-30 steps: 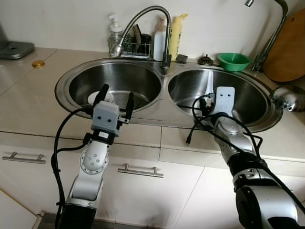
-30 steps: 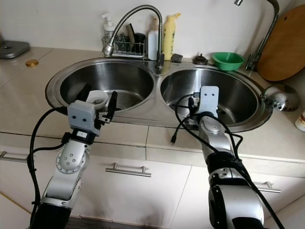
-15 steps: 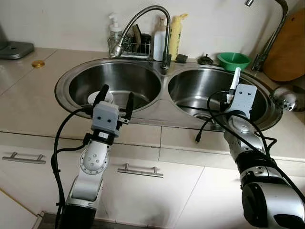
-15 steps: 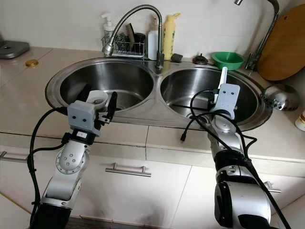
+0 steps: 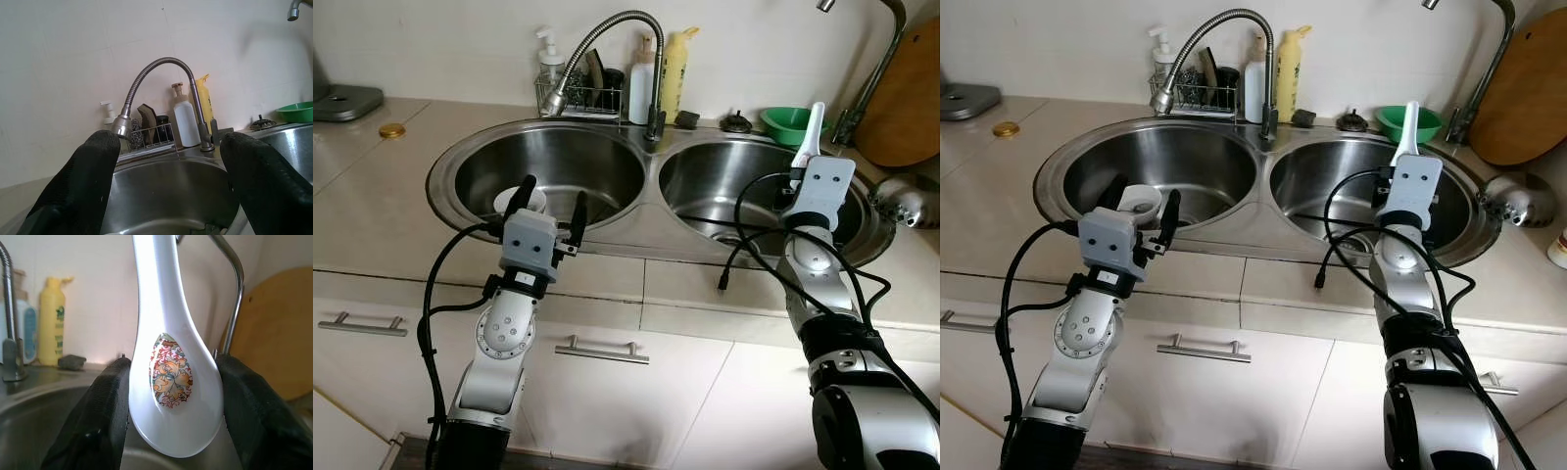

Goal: Kitchen organization

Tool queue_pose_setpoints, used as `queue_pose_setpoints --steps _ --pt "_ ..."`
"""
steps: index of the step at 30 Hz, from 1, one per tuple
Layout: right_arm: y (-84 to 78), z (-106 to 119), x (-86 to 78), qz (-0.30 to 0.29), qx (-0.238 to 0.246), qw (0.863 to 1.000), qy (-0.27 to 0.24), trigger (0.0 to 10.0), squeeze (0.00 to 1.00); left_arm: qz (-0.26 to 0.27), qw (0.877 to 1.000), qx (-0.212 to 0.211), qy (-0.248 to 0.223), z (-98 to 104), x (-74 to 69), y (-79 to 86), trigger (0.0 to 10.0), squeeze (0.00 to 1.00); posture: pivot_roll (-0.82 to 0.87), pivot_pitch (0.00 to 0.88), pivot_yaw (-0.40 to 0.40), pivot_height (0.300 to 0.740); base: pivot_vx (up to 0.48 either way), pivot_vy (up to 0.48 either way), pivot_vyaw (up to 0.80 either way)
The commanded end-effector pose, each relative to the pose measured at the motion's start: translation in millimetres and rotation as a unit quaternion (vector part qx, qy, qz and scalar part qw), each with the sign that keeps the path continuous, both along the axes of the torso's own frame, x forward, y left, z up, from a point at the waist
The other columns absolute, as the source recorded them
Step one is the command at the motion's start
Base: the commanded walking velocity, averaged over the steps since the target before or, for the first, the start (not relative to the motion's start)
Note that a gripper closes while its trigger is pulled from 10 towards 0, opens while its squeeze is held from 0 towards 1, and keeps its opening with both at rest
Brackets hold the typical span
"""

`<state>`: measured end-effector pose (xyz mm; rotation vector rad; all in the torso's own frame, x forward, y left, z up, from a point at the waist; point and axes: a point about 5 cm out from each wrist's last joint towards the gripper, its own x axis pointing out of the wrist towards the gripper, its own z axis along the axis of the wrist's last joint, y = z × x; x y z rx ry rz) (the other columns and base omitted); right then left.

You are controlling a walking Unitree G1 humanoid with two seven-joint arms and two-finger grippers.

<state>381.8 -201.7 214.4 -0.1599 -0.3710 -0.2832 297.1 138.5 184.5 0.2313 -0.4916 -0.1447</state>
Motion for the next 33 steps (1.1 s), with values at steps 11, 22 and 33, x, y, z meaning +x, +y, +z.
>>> queue_pose_setpoints --steps 11,22,33 --pt "2.7 4.9 -6.3 0.002 -0.035 0.999 -0.034 10.0 1.0 0.001 1.0 0.001 0.008 -2.5 0.9 0.7 10.0 0.0 0.07 0.0 -0.039 0.74 0.0 0.0 0.0" --pt "5.3 -1.1 -5.0 0.013 -0.03 0.999 -0.011 10.0 1.0 -0.001 1.0 0.0 0.011 -3.7 1.1 -0.7 10.0 0.0 0.07 0.0 -0.04 0.74 0.0 0.0 0.0" --pt "15.1 -26.4 -0.5 0.072 0.054 0.994 0.063 10.0 1.0 -0.004 1.0 0.0 0.013 -5.2 1.3 -1.8 10.0 0.0 0.07 0.0 -0.039 0.74 0.0 0.0 0.0"
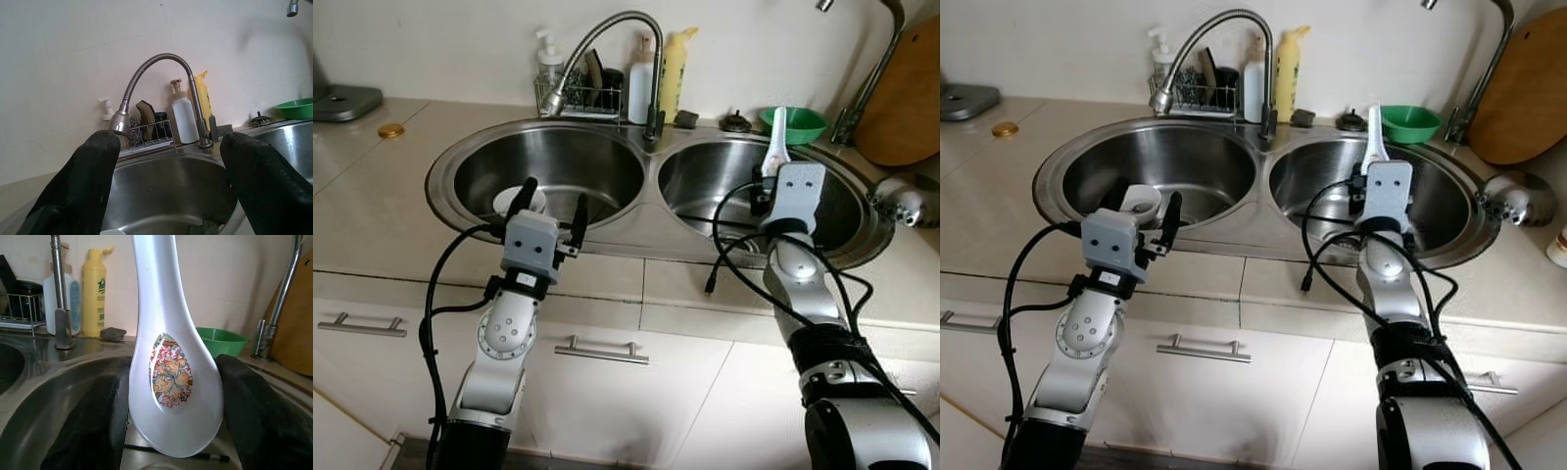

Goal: Kitchen organization

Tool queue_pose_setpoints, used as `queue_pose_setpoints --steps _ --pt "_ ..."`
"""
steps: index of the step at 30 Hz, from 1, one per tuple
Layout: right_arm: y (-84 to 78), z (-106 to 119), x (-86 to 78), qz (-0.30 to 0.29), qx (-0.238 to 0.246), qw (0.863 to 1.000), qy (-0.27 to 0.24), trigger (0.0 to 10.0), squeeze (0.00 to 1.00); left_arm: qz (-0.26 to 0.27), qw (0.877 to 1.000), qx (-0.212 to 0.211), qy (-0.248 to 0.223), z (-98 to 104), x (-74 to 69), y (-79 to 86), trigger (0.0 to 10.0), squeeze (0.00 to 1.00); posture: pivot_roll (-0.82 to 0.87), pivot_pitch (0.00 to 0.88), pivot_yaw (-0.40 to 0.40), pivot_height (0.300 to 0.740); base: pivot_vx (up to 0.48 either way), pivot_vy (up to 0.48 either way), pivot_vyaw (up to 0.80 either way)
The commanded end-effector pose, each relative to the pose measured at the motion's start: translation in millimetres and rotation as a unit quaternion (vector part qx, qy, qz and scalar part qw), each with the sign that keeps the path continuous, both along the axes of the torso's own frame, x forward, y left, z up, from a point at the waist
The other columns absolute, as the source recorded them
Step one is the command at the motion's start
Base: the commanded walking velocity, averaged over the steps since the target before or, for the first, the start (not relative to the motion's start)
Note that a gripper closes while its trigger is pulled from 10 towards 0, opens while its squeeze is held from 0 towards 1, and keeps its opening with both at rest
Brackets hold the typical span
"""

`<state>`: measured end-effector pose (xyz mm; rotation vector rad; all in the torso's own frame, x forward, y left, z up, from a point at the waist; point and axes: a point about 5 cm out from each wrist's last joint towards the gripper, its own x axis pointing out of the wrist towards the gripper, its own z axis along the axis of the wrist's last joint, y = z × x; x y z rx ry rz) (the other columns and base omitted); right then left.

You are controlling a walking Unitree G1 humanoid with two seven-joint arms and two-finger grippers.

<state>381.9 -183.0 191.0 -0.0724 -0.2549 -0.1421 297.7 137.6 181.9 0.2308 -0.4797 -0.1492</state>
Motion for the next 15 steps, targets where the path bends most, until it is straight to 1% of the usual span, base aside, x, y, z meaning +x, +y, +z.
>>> queue_pose_setpoints --steps 1,10,14,15 --pt "-3.2 -4.4 -1.4 0.002 0.022 1.0 0.006 10.0 1.0 -0.002 1.0 0.0 0.008 -2.8 0.7 -0.7 10.0 0.0 0.07 0.0 -0.039 0.74 0.0 0.0 0.0" --pt "-7.7 -2.9 -1.6 0.001 0.022 1.0 0.007 10.0 1.0 -0.002 1.0 0.0 0.01 -3.9 0.4 -0.6 10.0 0.0 0.07 0.0 -0.039 0.74 0.0 0.0 0.0" --pt "-10.3 -6.2 -0.1 -0.011 0.015 0.999 0.026 10.0 1.0 -0.002 1.0 -0.001 0.011 -4.1 0.5 -0.7 10.0 0.0 0.07 0.0 -0.04 0.74 0.0 0.0 0.0" --pt "-9.4 -6.2 -0.4 -0.003 0.026 0.999 0.021 10.0 1.0 -0.001 1.0 0.0 0.011 -4.2 0.6 -0.7 10.0 0.0 0.07 0.0 -0.041 0.74 0.0 0.0 0.0"
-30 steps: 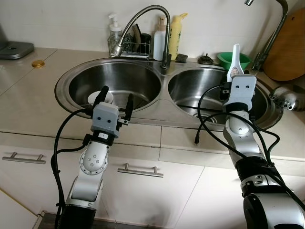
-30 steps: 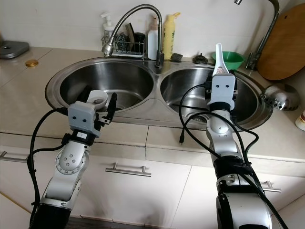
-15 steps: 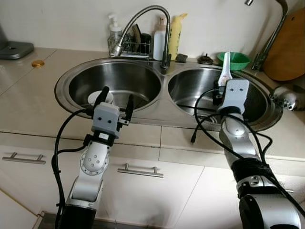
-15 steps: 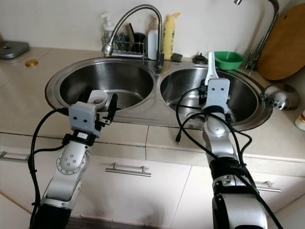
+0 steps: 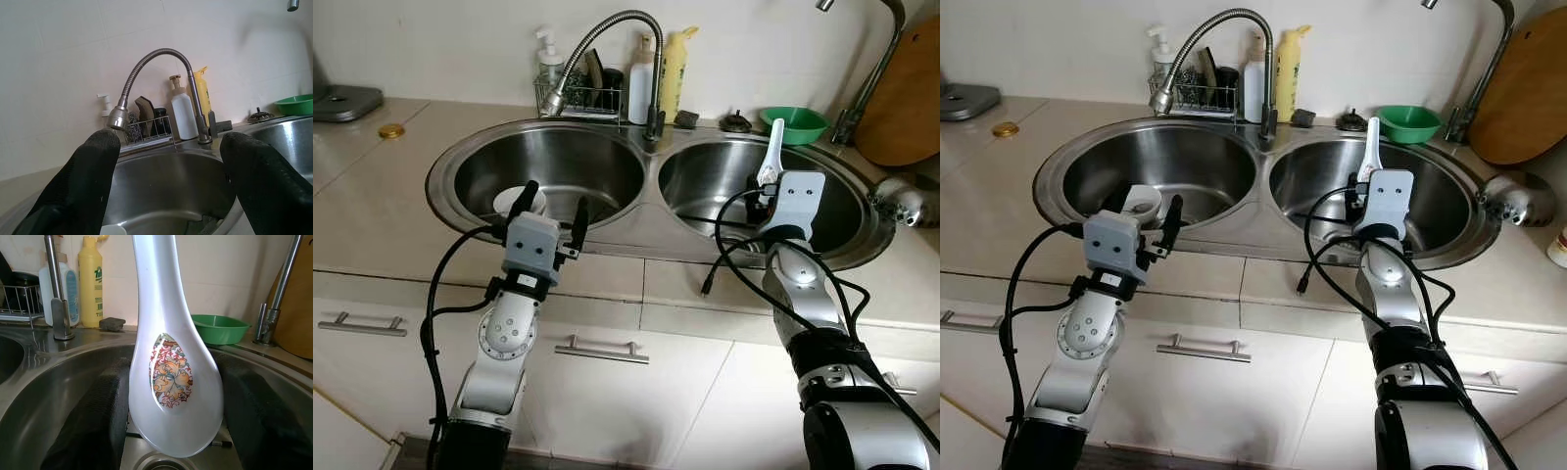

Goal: Kitchen organization

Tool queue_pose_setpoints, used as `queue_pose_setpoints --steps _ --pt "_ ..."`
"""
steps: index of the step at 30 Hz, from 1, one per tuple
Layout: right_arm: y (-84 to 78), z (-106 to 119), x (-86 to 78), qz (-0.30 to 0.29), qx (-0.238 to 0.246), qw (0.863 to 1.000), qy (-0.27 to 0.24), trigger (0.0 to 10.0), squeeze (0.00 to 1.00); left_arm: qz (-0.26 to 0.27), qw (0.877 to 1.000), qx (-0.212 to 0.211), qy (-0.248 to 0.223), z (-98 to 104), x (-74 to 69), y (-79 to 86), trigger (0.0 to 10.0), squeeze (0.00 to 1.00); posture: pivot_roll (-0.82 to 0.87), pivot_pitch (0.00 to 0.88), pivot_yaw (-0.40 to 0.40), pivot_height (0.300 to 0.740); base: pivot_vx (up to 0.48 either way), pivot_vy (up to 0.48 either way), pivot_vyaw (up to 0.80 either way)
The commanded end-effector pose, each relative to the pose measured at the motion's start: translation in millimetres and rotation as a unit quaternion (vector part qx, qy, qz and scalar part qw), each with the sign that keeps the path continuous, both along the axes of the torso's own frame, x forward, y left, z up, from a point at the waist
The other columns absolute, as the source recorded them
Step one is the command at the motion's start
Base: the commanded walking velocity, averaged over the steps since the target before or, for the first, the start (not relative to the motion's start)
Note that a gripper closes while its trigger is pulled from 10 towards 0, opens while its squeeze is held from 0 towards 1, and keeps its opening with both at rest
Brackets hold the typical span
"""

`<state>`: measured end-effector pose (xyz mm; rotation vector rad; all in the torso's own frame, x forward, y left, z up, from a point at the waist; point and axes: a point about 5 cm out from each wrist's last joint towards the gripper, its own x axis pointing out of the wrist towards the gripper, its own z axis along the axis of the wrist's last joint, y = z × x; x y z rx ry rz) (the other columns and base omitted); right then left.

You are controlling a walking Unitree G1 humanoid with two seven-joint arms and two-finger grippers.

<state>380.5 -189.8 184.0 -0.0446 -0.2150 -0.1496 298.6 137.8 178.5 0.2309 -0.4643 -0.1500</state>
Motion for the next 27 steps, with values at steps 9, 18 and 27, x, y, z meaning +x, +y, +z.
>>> queue_pose_setpoints --steps 9,18,27 --pt "0.3 4.2 -0.8 0.013 0.003 1.0 -0.013 10.0 1.0 -0.002 1.0 -0.001 0.004 -1.7 0.1 -0.9 10.0 0.0 0.07 0.0 -0.04 0.74 0.0 0.0 0.0" --pt "0.8 15.3 -3.6 -0.003 -0.107 0.993 -0.049 10.0 1.0 -0.002 1.0 0.0 0.005 -2.1 0.0 -0.9 10.0 0.0 0.07 0.0 -0.039 0.74 0.0 0.0 0.0" --pt "2.5 23.6 -3.2 -0.011 -0.145 0.987 -0.074 1.4 0.0 -0.001 1.0 0.001 0.005 -2.3 0.0 -0.5 10.0 0.0 0.07 0.0 -0.041 0.74 0.0 0.0 0.0"
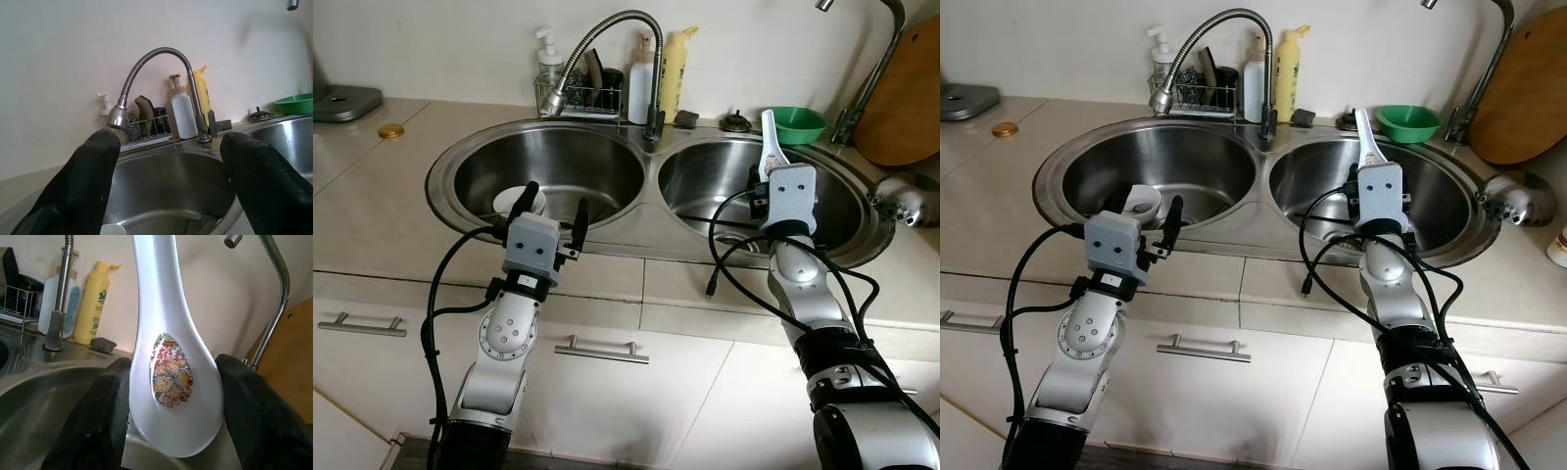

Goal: Kitchen organization

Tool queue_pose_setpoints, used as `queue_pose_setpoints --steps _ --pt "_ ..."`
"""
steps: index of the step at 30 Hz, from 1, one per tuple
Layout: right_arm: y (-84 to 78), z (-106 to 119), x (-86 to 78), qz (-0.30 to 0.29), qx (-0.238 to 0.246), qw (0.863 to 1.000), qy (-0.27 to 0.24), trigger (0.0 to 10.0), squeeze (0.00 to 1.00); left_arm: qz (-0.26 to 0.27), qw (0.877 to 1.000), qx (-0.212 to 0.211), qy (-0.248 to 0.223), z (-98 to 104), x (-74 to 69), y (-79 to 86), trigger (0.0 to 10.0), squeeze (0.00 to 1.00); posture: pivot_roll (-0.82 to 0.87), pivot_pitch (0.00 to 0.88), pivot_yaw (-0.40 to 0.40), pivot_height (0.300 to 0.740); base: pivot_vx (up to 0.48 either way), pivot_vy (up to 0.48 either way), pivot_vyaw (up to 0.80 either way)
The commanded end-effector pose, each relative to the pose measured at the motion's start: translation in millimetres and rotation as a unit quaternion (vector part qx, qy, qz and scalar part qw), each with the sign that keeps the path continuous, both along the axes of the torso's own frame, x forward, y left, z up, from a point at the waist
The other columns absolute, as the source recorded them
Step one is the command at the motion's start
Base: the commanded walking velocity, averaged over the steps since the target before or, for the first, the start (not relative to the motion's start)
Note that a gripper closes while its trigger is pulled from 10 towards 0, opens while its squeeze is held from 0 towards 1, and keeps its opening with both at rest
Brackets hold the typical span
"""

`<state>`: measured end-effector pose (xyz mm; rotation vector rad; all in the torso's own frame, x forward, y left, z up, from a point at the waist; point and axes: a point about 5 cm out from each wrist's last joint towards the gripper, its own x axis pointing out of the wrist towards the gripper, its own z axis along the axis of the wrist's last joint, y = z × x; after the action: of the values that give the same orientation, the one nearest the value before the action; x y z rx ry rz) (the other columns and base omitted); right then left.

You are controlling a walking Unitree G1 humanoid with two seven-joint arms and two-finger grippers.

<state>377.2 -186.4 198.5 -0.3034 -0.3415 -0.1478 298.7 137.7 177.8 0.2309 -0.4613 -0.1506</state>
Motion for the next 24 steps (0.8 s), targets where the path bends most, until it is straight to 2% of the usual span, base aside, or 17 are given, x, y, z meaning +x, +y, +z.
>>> queue_pose_setpoints --steps 1,3,5,6,7,15,16,19,20,21,22,24 --pt "0.5 10.0 -0.3 0.012 -0.013 1.0 -0.025 0.0 0.0 -0.001 1.0 0.0 0.004 -1.7 -0.2 -0.4 10.0 0.0 0.07 0.0 -0.041 0.74 0.0 0.0 0.0" --pt "0.4 9.9 -0.1 0.01 -0.015 1.0 -0.023 0.0 0.0 -0.001 1.0 0.0 0.004 -1.8 -0.3 -0.3 10.0 0.0 0.07 0.0 -0.041 0.74 0.0 0.0 0.0" --pt "-3.1 7.8 1.5 -0.01 -0.01 1.0 -0.012 4.1 0.0 0.0 1.0 0.0 0.004 -2.1 -0.3 -0.5 10.0 0.0 0.07 0.0 -0.042 0.74 0.0 0.0 0.0" --pt "-3.7 7.4 1.7 -0.014 -0.01 1.0 -0.009 4.1 0.0 0.0 1.0 0.0 0.004 -2.1 -0.3 -0.5 10.0 0.0 0.07 0.0 -0.042 0.74 0.0 0.0 0.0" --pt "-4.2 7.3 1.7 -0.018 -0.012 1.0 -0.01 10.0 0.0 0.0 1.0 0.0 0.004 -2.1 -0.3 -0.5 10.0 0.0 0.07 0.0 -0.042 0.74 0.0 0.0 0.0" --pt "-4.5 7.4 0.7 -0.016 -0.009 1.0 -0.016 10.0 0.0 0.0 1.0 0.001 0.004 -2.2 -0.3 -0.4 10.0 0.0 0.07 0.0 -0.042 0.74 0.0 0.0 0.0" --pt "-4.7 6.7 -0.1 -0.01 0.011 1.0 -0.016 10.0 1.0 0.0 1.0 0.001 0.004 -2.2 -0.3 -0.3 10.0 0.0 0.07 0.0 -0.04 0.74 0.0 0.0 0.0" --pt "-6.2 4.5 0.2 -0.007 0.052 0.999 -0.008 10.0 1.0 -0.001 1.0 0.0 0.004 -2.2 -0.1 -0.4 10.0 0.0 0.07 0.0 -0.04 0.74 0.0 0.0 0.0" --pt "-10.7 0.1 2.1 -0.007 0.12 0.993 0.011 10.0 1.0 -0.002 1.0 0.0 0.004 -2.2 -0.1 -0.8 10.0 0.0 0.07 0.0 -0.04 0.74 0.0 0.0 0.0" --pt "-13.1 -3.2 3.2 -0.006 0.161 0.987 0.022 10.0 1.0 -0.002 1.0 0.0 0.005 -2.4 -0.1 -0.9 10.0 0.0 0.07 0.0 -0.042 0.74 0.0 0.0 0.0" --pt "-13.1 -3.2 3.2 -0.006 0.161 0.987 0.022 10.0 1.0 -0.002 1.0 0.0 0.005 -2.4 -0.1 -0.9 10.0 0.0 0.07 0.0 -0.042 0.74 0.0 0.0 0.0" --pt "-16.0 -8.4 5.5 -0.005 0.236 0.971 0.042 10.0 1.0 -0.002 1.0 0.0 0.005 -2.6 -0.1 -0.7 10.0 0.0 0.07 0.0 -0.042 0.74 0.0 0.0 0.0"
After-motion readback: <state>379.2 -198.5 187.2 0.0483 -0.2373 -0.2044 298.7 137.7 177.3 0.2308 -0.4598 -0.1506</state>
